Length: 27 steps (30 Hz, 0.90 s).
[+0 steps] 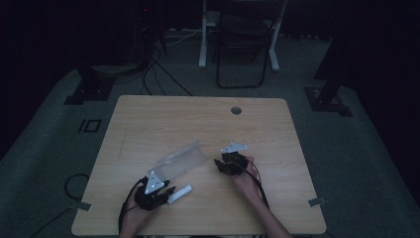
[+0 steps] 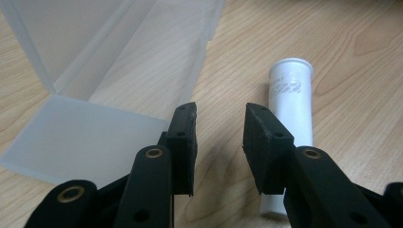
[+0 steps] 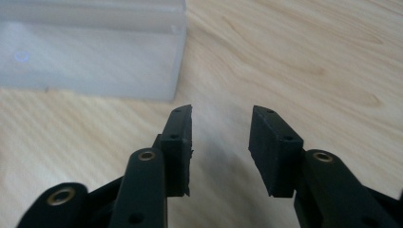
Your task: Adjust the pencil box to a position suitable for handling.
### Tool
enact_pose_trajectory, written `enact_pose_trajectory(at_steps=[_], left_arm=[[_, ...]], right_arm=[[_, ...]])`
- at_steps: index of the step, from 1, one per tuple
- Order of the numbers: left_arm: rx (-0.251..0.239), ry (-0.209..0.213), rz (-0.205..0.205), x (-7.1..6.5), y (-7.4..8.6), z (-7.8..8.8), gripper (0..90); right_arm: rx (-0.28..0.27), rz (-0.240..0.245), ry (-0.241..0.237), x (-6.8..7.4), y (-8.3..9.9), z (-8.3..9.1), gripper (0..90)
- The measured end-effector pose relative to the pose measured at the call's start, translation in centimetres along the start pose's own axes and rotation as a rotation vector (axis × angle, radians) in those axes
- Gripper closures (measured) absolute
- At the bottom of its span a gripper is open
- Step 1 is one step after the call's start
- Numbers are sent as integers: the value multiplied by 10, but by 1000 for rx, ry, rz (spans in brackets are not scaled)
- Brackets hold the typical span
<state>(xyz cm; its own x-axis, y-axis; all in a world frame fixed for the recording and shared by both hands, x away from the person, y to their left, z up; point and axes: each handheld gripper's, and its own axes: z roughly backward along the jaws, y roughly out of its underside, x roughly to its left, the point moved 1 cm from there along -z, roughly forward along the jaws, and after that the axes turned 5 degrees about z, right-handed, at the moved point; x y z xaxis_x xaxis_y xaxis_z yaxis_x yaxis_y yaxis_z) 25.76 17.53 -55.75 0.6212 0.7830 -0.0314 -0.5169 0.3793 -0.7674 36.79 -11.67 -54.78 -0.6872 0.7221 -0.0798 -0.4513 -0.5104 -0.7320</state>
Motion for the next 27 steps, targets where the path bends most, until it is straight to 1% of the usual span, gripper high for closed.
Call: enact_pose_trajectory(at_steps=[1,3,5,6,7,8,9,10,11,14,16,19,20,23,24,27], left_arm=[[0,2,1,0,0,0,652],[-1,3,2,0,0,0,649],[-5,8,-3,0,0,2,644],[-9,11,1,0,0,3,641],[-9,11,1,0,0,3,637],[-17,27,8,1,0,4,637],[-23,32,14,1,0,4,627],[-29,39,22,2,-1,4,623],[-29,39,22,2,-1,4,619],[-32,44,20,3,-2,4,611],[-41,51,21,2,-2,4,603],[-40,50,18,1,-2,4,593],[-40,52,19,1,-2,4,589],[-50,63,16,-2,-3,6,566],[-51,66,11,-3,-4,6,566],[-60,77,9,-5,-5,7,548]], right_arm=[[0,0,0,0,0,0,585],[2,-6,9,-1,8,6,571],[3,-23,18,-3,17,11,560],[2,-20,25,-5,22,14,554],[2,-20,25,-5,22,14,554],[7,-19,36,-5,27,17,548],[16,-21,64,-7,41,26,538],[19,-19,71,-9,45,29,533],[19,-19,71,-9,45,29,533],[17,-36,85,-13,53,37,516],[7,-40,87,-15,55,41,508],[9,-50,97,-18,60,46,495],[17,-54,99,-20,63,48,486],[26,-60,104,-23,66,51,483],[22,-72,110,-28,71,55,482],[31,-88,117,-34,77,58,476]])
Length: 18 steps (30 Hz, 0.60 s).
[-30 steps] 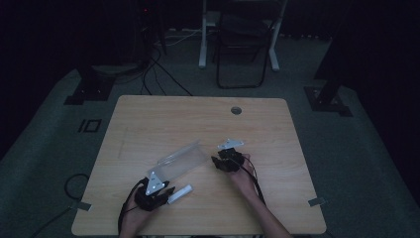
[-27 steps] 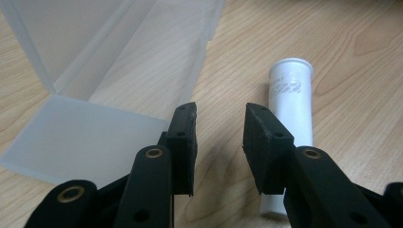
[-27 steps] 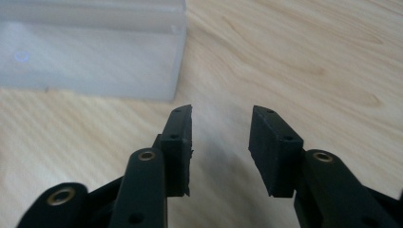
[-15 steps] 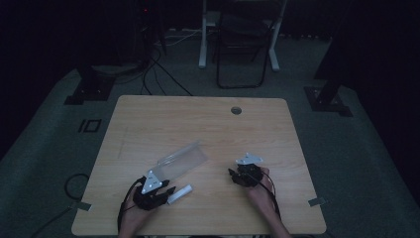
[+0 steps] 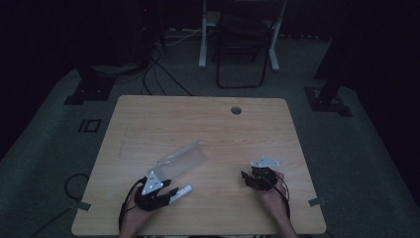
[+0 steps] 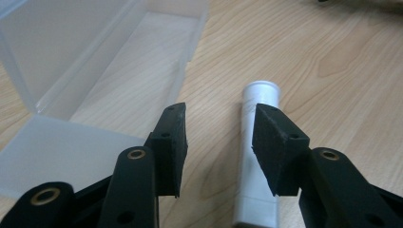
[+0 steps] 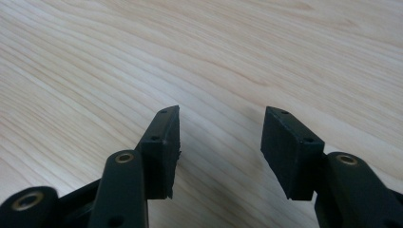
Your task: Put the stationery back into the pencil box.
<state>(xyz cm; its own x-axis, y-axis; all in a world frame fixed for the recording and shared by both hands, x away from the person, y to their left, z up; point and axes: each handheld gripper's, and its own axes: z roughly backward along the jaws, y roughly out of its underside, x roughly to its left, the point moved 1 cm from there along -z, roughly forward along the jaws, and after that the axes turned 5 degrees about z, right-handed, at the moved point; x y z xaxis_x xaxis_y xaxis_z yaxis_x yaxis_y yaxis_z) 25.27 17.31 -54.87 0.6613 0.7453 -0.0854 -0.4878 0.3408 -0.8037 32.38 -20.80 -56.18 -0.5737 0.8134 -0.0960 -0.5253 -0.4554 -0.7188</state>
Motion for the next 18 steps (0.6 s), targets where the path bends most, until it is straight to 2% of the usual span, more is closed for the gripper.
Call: enact_pose_trajectory(at_steps=[9,14,18], left_arm=[[-18,32,3,-3,0,1,501],[-19,47,-11,-7,-1,2,481],[-26,37,-16,-10,-1,3,461]], right_arm=[[15,5,7,-9,5,4,455],[11,40,3,-7,5,4,449],[1,54,3,-8,5,5,448]])
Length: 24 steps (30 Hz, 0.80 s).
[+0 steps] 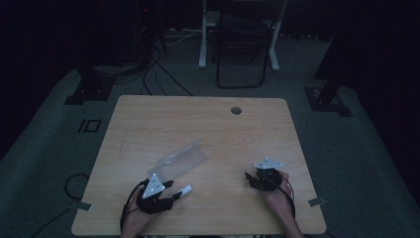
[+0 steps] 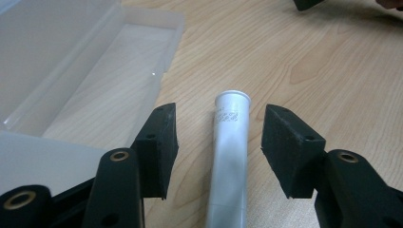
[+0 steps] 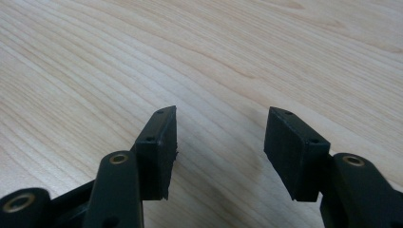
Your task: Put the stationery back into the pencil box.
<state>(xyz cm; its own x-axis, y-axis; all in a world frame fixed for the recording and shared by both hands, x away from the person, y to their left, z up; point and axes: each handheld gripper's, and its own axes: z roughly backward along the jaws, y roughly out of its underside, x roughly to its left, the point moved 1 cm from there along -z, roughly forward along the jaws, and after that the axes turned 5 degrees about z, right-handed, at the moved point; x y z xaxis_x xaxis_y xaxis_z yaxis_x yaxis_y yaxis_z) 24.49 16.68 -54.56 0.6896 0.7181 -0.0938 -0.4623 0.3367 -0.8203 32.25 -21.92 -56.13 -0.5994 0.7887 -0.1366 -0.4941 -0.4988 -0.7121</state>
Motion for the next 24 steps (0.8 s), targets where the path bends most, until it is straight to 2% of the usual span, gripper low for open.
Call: enact_pose_trajectory(at_steps=[5,8,13,19,20,24], left_arm=[[5,16,0,-1,0,1,434],[21,29,-10,-5,1,-3,419],[42,27,-32,-9,3,-6,405],[67,13,-43,-11,4,-9,411],[83,1,-50,-12,5,-11,421],[94,6,-47,-12,5,-13,427]], right_arm=[[2,7,1,-4,2,1,448],[4,30,5,-8,7,5,446],[-1,27,14,-16,11,9,441],[-13,0,25,-20,15,13,425],[-21,-12,20,-20,17,13,425],[-18,-26,14,-20,22,13,425]])
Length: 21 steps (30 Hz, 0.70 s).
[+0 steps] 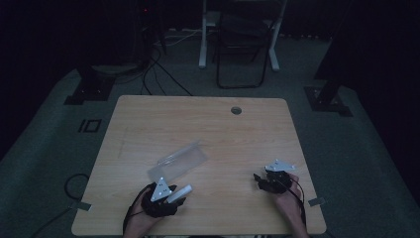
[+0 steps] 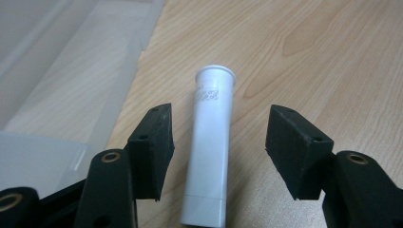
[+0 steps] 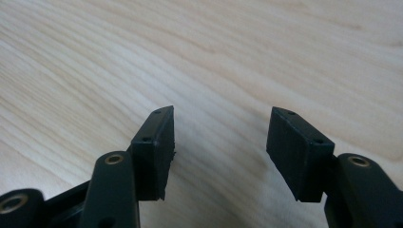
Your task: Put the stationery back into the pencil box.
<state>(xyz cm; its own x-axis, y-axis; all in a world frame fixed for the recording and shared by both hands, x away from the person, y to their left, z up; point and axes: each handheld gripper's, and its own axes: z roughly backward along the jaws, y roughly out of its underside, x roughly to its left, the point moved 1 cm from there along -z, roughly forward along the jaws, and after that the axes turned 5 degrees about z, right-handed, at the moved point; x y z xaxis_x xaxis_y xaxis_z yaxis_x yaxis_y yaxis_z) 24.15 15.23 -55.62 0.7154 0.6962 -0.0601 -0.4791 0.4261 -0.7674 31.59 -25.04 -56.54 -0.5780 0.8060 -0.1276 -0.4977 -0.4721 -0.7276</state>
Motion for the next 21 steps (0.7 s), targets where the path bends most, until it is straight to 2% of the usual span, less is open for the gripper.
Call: enact_pose_trajectory(at_steps=[3,9,16,20,21], left_arm=[[16,-7,-9,-1,0,-1,455],[43,-12,-24,-2,1,-4,521],[50,-12,-26,-1,1,-3,569],[69,-20,-29,0,2,-4,614],[91,-31,-43,0,3,-5,627]], right_arm=[[-6,-28,-5,-1,6,1,421],[-16,-53,3,-4,9,0,419],[-22,-62,-2,-5,10,1,420],[-25,-70,-3,-7,12,2,420],[-28,-71,-2,-9,13,3,420]])
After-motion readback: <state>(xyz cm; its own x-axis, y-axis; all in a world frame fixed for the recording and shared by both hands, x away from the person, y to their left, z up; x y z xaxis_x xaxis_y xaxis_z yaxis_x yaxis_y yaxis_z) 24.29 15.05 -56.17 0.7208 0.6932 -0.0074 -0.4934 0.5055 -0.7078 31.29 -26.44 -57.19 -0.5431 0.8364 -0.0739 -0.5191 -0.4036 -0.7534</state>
